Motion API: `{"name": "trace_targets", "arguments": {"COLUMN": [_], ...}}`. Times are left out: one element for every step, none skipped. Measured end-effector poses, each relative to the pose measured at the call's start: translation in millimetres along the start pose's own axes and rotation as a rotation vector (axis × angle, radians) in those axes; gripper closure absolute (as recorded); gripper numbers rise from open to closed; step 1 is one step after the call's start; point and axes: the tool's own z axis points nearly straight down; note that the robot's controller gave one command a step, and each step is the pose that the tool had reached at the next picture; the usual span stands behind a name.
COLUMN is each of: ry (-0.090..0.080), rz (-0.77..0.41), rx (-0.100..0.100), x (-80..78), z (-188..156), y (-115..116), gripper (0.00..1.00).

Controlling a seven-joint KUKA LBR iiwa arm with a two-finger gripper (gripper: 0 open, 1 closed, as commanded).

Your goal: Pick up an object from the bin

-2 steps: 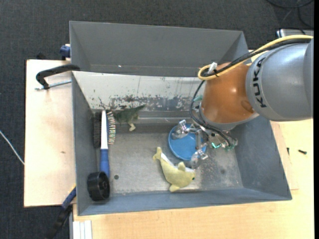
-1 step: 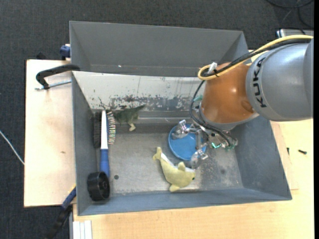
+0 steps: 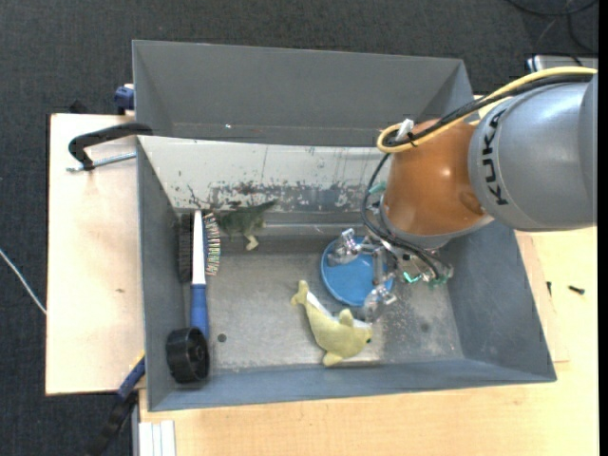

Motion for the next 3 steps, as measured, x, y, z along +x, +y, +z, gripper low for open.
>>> {"name": "trace_targets", "arguments": {"ry": [0.0, 0.0, 0.0], "rz": [0.0, 0.0, 0.0], "rx": [0.0, 0.0, 0.0], "x": [0.0, 0.0, 0.0], "z": [0.0, 0.0, 0.0], "y": [0.0, 0.0, 0.0], "gripper": [0.0, 0.0, 0.0]}}
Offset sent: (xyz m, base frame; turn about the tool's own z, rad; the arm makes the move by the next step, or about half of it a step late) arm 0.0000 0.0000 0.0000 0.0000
